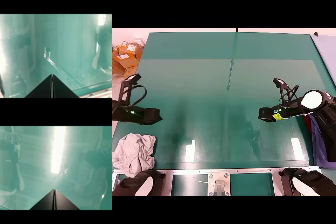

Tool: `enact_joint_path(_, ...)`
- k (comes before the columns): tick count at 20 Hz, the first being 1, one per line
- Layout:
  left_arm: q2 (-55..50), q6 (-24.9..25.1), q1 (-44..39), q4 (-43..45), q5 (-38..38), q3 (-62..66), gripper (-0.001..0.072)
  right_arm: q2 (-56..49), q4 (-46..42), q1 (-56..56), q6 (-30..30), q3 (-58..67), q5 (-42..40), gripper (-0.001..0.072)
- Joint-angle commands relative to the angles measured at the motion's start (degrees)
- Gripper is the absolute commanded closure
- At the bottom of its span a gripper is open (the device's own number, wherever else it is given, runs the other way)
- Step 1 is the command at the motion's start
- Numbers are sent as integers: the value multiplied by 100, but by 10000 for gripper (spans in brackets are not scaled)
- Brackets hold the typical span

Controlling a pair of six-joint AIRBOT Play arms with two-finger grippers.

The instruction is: Fold the shirts.

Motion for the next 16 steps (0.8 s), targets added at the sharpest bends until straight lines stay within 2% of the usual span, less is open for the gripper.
enact_joint_path(1,9,0,-2,31,11,-4,688,4,2,4,0,-2,-4,701)
enact_joint_path(3,9,-9,-2,385,149,-4,689,4,2,4,0,-2,-7,701)
enact_joint_path(6,9,-754,-2,2249,111,-15,685,4,2,4,2,-2,-4,702)
enact_joint_path(7,9,-1036,2,3097,-46,-87,390,4,2,4,2,0,-4,701)
enact_joint_path(8,9,-1401,44,3788,-179,-227,-13,4,2,4,0,-2,-4,702)
enact_joint_path(9,9,-1729,160,4282,-304,-450,0,4,2,4,2,0,-4,702)
enact_joint_path(10,9,-1775,356,4378,-321,-745,0,4,2,4,0,-2,-7,702)
enact_joint_path(15,7,-1703,1261,4336,444,-2542,0,4,2,4,0,-2,-4,701)
enact_joint_path(16,-116,-1513,1375,4103,557,-2435,1,4,2,4,0,-4,-9,701)
